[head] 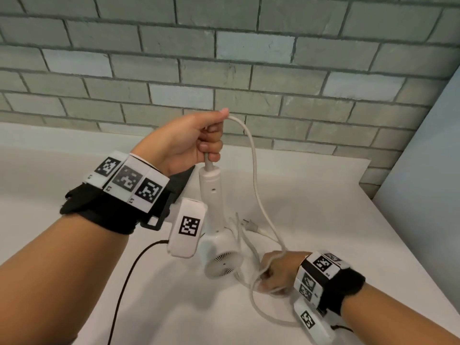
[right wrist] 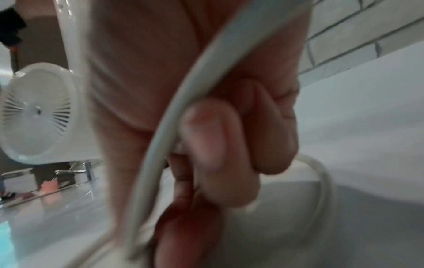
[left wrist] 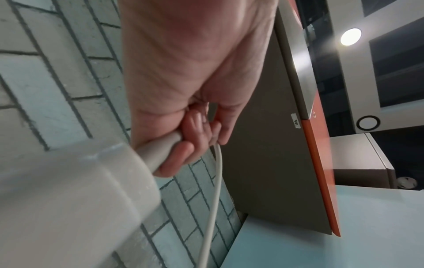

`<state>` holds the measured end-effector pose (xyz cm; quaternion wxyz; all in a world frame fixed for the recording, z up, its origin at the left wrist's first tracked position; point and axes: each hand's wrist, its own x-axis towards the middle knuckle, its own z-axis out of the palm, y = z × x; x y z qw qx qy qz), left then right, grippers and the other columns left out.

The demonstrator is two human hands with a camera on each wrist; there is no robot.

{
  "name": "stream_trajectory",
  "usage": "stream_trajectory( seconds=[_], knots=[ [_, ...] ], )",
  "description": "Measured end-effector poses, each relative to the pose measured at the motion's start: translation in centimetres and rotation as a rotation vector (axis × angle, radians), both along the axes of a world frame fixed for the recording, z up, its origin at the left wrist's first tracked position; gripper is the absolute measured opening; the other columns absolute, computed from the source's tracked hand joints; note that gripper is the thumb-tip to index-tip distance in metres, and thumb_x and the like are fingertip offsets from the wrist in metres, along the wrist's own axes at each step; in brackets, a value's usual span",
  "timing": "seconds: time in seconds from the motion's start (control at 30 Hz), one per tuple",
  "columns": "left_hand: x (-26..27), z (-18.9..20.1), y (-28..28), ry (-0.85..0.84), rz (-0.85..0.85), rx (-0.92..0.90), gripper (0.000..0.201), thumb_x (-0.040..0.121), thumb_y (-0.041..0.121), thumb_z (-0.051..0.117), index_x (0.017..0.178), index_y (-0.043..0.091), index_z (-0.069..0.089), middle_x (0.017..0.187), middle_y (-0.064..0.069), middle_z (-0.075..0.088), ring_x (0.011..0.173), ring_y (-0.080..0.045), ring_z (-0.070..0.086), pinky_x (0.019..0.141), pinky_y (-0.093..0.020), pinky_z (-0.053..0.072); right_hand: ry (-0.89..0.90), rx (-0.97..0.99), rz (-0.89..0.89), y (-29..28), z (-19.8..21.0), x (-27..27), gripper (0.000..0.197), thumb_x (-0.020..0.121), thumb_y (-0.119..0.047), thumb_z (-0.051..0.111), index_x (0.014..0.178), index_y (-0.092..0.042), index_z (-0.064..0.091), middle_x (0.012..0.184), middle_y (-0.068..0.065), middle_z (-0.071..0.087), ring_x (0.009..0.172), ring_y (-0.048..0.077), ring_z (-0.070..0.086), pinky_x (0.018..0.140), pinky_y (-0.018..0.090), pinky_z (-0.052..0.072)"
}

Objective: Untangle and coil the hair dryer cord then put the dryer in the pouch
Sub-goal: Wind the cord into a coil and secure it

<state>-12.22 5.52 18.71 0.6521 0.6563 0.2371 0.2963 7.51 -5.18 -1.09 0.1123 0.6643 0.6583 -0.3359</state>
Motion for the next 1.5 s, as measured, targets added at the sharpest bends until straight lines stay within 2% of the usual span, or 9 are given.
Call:
stream_trajectory(
  seconds=[0.27, 0.57, 0.73, 0.9, 1.1, 1.2, 1.33, 1.43, 1.5],
  knots=[
    [1.1, -1.6, -0.7, 0.050, -0.051, -0.036, 0.045, 0.094, 0.029, 0.039, 0.051, 0.020, 0.032, 0.043, 0.009, 0.023, 0.039, -0.008, 0.022, 0.043, -0.019, 0.031, -0.015, 0.144, 0.006, -1.4, 0.8, -0.1, 0.038, 0.078, -0.011, 0.057, 0.046, -0.020, 0.038, 0.050, -0.005, 0.040, 0.047, 0.011, 0.040, 0.045, 0.020, 0.030],
    [1.8, -2.9, -0.9, 0.103, -0.072, -0.065, 0.046, 0.093, 0.029, 0.041, 0.049, 0.021, 0.033, 0.043, 0.010, 0.022, 0.040, -0.008, 0.020, 0.043, -0.019, 0.029, 0.283, 0.989, -0.834, 5.9, 6.7, 9.0, 0.016, 0.093, -0.012, 0.041, 0.080, -0.003, 0.045, 0.060, 0.010, 0.058, 0.039, 0.010, 0.056, 0.040, 0.011, 0.041],
    [2.8, -3.6, -1.0, 0.117, -0.100, -0.105, 0.045, 0.094, 0.029, 0.040, 0.050, 0.020, 0.032, 0.044, 0.009, 0.021, 0.040, -0.009, 0.019, 0.043, -0.019, 0.029, 0.187, 0.542, -0.658, 8.2, 6.6, 9.5, 0.041, 0.089, -0.020, 0.052, 0.125, -0.003, 0.042, 0.116, 0.018, 0.056, 0.103, 0.033, 0.057, 0.098, 0.039, 0.044],
    [3.4, -3.7, -0.9, 0.114, -0.121, -0.119, 0.046, 0.093, 0.030, 0.042, 0.049, 0.020, 0.033, 0.045, 0.008, 0.021, 0.042, -0.009, 0.018, 0.045, -0.020, 0.027, 0.418, 0.613, -0.323, 6.2, 9.8, 5.4, 0.055, 0.079, 0.001, 0.058, 0.127, -0.021, 0.043, 0.130, 0.007, 0.048, 0.119, 0.018, 0.047, 0.089, 0.025, 0.042],
    [2.7, -4.1, -0.3, -0.049, -0.104, -0.226, 0.035, 0.083, 0.032, 0.048, 0.052, 0.018, 0.041, 0.042, 0.009, 0.024, 0.037, -0.008, 0.023, 0.043, -0.019, 0.033, 1.024, 0.311, -0.046, 2.9, 12.2, 1.1, 0.023, 0.085, -0.011, 0.049, 0.106, -0.017, 0.057, 0.089, -0.002, 0.065, 0.091, 0.013, 0.061, 0.090, 0.024, 0.046],
    [2.0, -4.4, -0.4, -0.123, -0.133, -0.265, 0.029, 0.080, 0.035, 0.049, 0.058, 0.016, 0.052, 0.037, 0.009, 0.027, 0.034, -0.007, 0.026, 0.044, -0.019, 0.035, 1.124, 0.439, -0.215, 2.9, 11.5, 1.1, 0.017, 0.090, -0.025, 0.045, 0.090, -0.015, 0.060, 0.057, -0.005, 0.049, 0.051, 0.011, 0.051, 0.068, 0.029, 0.054],
    [1.7, -4.0, -1.1, -0.099, -0.289, -0.195, 0.042, 0.084, 0.040, 0.038, 0.082, 0.012, 0.069, 0.035, 0.007, 0.014, 0.028, -0.001, 0.021, 0.040, -0.018, 0.025, 0.971, 0.773, -0.315, 3.2, 12.2, 0.4, 0.023, 0.096, -0.030, 0.034, 0.095, -0.023, 0.056, 0.059, 0.001, 0.030, 0.044, 0.008, 0.024, 0.038, 0.018, 0.023],
    [1.8, -4.0, -1.6, -0.162, -0.384, -0.191, 0.047, 0.086, 0.043, 0.034, 0.090, 0.014, 0.071, 0.037, 0.007, 0.037, 0.029, -0.002, 0.033, 0.039, -0.015, 0.030, 0.610, 0.836, -0.139, 3.4, 11.8, -1.1, 0.031, 0.096, -0.034, 0.030, 0.113, -0.019, 0.052, 0.078, -0.007, 0.053, 0.060, 0.004, 0.045, 0.062, 0.021, 0.039],
    [1.9, -4.5, -1.9, -0.267, -0.360, -0.241, 0.046, 0.086, 0.043, 0.034, 0.094, 0.017, 0.071, 0.073, 0.004, 0.070, 0.043, -0.006, 0.056, 0.041, -0.015, 0.041, 0.416, 0.784, -0.084, 3.3, 10.6, -1.9, 0.034, 0.096, -0.035, 0.029, 0.119, -0.016, 0.047, 0.101, -0.001, 0.063, 0.085, 0.012, 0.058, 0.081, 0.030, 0.045]
  ],
)
